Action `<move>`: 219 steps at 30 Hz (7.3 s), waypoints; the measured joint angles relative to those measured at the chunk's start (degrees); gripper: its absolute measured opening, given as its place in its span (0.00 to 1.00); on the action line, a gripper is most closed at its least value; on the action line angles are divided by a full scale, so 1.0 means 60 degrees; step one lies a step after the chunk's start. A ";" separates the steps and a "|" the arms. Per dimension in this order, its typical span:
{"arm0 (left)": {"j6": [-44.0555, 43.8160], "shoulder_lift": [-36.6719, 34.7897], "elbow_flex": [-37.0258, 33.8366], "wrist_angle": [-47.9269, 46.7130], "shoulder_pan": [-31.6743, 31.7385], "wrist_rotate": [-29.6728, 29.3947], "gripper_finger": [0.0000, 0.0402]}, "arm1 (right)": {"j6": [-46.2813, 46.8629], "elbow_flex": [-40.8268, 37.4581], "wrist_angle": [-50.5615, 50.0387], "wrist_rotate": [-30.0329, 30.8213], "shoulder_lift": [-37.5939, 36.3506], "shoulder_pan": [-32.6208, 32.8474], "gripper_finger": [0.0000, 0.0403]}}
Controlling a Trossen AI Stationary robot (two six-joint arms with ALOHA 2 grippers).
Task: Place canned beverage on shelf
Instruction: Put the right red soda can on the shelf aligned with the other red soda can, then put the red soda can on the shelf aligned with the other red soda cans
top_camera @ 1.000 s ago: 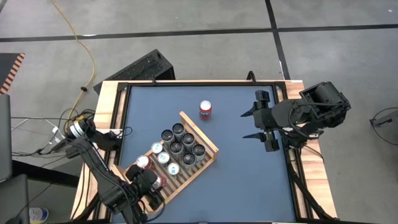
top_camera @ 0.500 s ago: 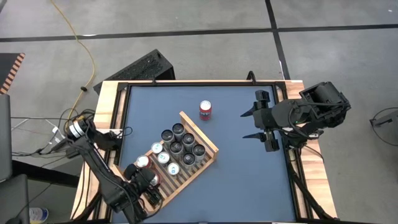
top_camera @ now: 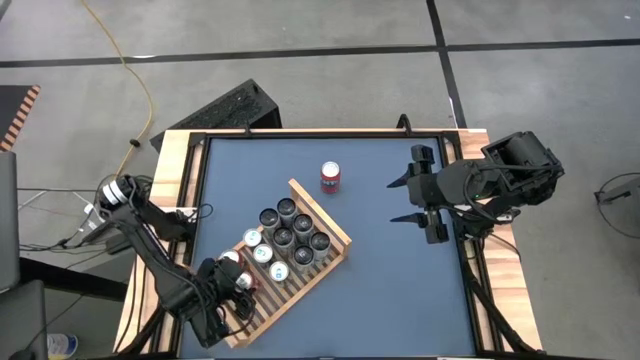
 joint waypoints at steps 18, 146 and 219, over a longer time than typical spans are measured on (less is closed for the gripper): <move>-0.0154 -0.0031 -0.0482 0.0029 0.0000 0.0088 0.71 | 0.0000 0.0000 0.0000 -0.0002 0.0001 0.0000 0.71; 0.6637 -0.1270 0.5467 -0.0440 0.3111 -0.0382 0.66 | -0.3596 0.0000 0.1608 -0.2771 0.6704 -0.6965 0.71; 0.7801 -0.1273 0.5463 -0.1442 0.3107 -0.0574 0.66 | -0.1735 -0.2215 0.3410 -0.0731 0.3338 0.1384 0.54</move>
